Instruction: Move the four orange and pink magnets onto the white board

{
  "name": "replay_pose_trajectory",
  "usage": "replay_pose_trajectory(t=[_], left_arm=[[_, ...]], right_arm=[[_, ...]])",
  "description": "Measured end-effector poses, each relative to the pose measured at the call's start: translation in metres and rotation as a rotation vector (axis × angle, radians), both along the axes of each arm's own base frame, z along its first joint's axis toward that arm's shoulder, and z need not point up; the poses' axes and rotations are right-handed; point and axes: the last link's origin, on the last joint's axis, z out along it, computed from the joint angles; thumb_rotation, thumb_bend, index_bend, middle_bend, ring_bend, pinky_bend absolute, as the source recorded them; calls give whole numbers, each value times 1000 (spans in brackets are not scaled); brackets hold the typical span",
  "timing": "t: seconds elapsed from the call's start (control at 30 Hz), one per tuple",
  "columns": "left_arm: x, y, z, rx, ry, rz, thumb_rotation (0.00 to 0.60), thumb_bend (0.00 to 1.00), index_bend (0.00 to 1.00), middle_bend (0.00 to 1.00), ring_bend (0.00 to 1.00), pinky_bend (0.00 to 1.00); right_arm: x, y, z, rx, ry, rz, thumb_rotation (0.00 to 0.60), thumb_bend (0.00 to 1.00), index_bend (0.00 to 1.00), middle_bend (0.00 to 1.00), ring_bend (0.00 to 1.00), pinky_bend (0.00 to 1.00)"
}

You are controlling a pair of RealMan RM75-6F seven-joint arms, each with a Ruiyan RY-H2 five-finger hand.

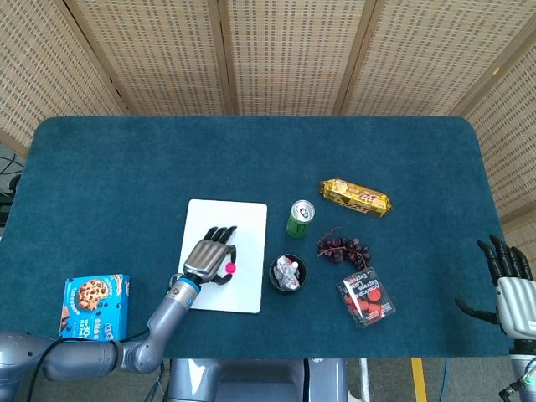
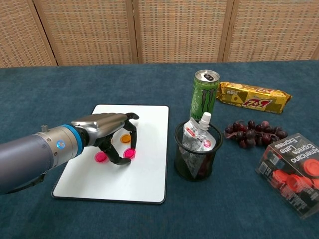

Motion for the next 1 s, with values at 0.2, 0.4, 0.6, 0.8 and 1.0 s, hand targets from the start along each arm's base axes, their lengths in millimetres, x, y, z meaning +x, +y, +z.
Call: replay_pose_trajectory(t=[0.2, 0.4, 0.6, 0.8, 1.0], left_arm=[[0, 0, 1, 5, -6, 8, 600, 306, 363, 0, 0, 0], [2, -1, 5, -11, -31, 5, 600, 292, 301, 0, 0, 0], [9, -5, 18, -25, -88, -19, 600, 272, 200, 0, 0, 0], [10, -16, 55, 25, -145, -105, 600, 158, 0, 0, 0, 0], [-24, -34, 120, 223, -132, -184, 600, 24, 0, 0, 0, 0]], right_arm=[[0, 0, 0, -1, 0, 1, 600, 90, 0, 0, 0, 0], [0, 0, 0, -1, 1, 1, 600, 90, 0, 0, 0, 0], [0, 0, 0, -2, 5, 2, 600, 89, 0, 0, 0, 0], [0, 0, 0, -4, 10, 5, 600, 91, 0, 0, 0, 0], [1, 1, 0, -11, 15, 10, 600, 91, 0, 0, 0, 0]])
